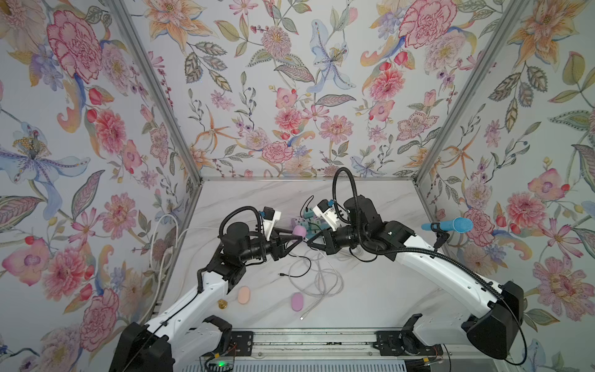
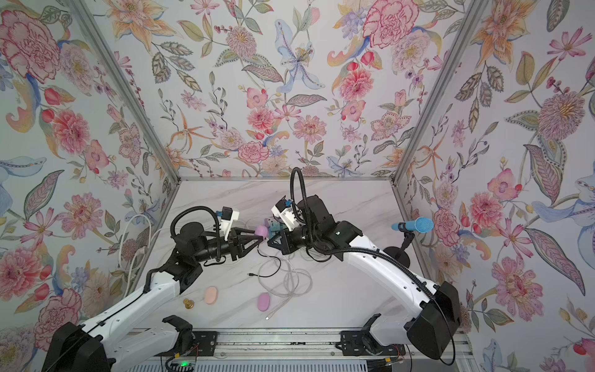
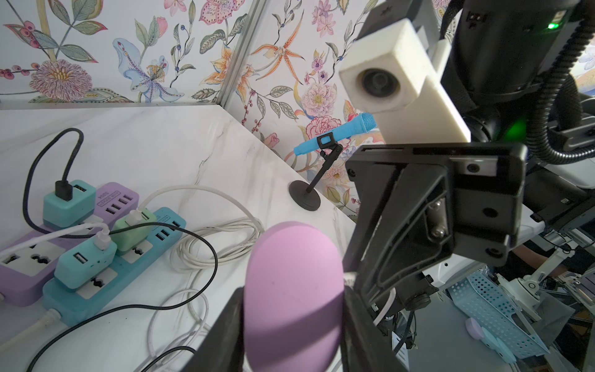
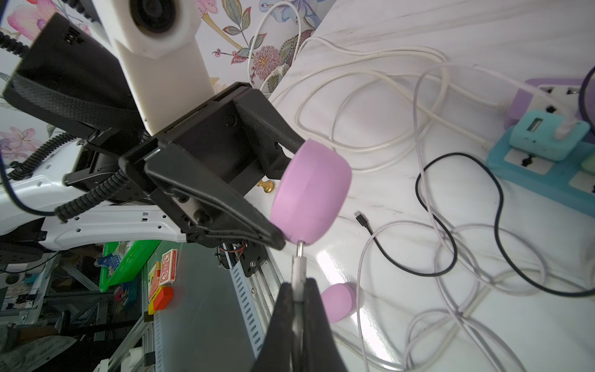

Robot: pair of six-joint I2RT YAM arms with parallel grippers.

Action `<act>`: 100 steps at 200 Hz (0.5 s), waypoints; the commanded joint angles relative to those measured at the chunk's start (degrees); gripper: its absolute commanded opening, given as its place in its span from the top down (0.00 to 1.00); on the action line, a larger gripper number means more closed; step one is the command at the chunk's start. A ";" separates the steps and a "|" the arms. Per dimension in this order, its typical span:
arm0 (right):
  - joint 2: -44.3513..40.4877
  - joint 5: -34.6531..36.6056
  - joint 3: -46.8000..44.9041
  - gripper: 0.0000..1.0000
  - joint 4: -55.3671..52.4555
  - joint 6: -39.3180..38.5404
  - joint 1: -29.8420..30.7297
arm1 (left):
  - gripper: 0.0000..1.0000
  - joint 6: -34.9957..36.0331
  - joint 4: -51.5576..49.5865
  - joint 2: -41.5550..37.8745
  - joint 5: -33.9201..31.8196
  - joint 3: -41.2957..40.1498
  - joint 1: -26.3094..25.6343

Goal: Charge the bluetooth headset
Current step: Insert the charging cable into the bluetooth headset.

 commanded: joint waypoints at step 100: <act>4.63 2.56 5.72 1.00 -1.02 0.37 -1.02 | 1.00 7.47 -10.10 -1.62 1.73 3.84 -0.37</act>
